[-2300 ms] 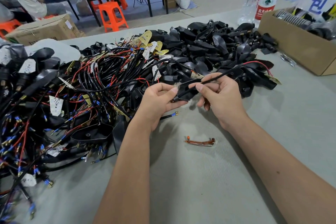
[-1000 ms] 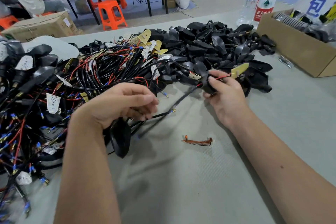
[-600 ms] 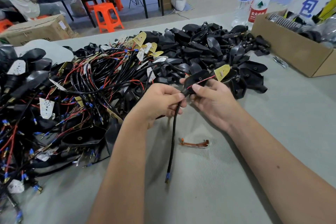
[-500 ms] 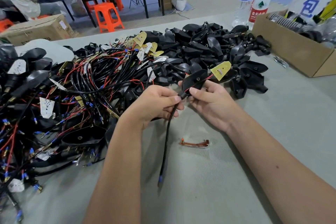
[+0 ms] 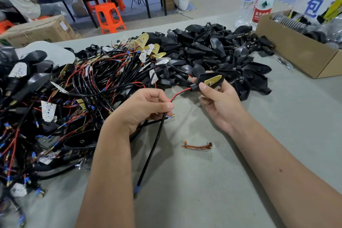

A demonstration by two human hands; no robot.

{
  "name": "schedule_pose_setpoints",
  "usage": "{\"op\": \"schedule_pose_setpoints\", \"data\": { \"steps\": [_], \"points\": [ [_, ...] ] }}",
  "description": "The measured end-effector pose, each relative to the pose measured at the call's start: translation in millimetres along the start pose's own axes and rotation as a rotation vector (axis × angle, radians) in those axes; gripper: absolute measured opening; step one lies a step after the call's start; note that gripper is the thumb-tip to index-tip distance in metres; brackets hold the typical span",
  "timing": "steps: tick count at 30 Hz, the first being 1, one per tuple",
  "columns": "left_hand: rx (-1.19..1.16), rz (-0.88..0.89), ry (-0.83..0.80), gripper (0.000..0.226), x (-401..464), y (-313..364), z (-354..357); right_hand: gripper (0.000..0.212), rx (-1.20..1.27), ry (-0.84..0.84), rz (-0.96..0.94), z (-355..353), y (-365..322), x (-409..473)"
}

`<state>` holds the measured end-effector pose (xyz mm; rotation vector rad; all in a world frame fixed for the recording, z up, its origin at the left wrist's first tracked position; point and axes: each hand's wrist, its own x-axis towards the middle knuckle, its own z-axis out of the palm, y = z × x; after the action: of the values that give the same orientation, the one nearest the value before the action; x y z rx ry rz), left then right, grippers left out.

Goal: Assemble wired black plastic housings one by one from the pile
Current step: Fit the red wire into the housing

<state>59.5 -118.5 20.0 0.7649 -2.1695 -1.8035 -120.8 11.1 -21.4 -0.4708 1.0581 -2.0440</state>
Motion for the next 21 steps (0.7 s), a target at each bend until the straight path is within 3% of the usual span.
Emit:
{"op": "schedule_pose_setpoints", "data": {
  "steps": [6,9,13,18,21],
  "points": [
    [0.062,0.014,-0.010,0.033,-1,-3,-6,0.039,-0.065,-0.100,0.044,0,-3,-4],
    [0.157,-0.030,-0.046,0.033,0,-3,-5,0.024,-0.035,-0.123,0.061,1,-2,-5],
    [0.126,-0.046,-0.027,0.013,5,-4,3,0.007,-0.076,-0.110,0.053,3,3,-3],
    [0.069,-0.055,0.018,0.017,15,1,23,0.013,-0.290,-0.053,-0.004,5,4,-4],
    [0.038,-0.054,0.039,0.011,18,1,30,0.035,-0.251,-0.083,0.000,4,-1,-7]
  ]
}}
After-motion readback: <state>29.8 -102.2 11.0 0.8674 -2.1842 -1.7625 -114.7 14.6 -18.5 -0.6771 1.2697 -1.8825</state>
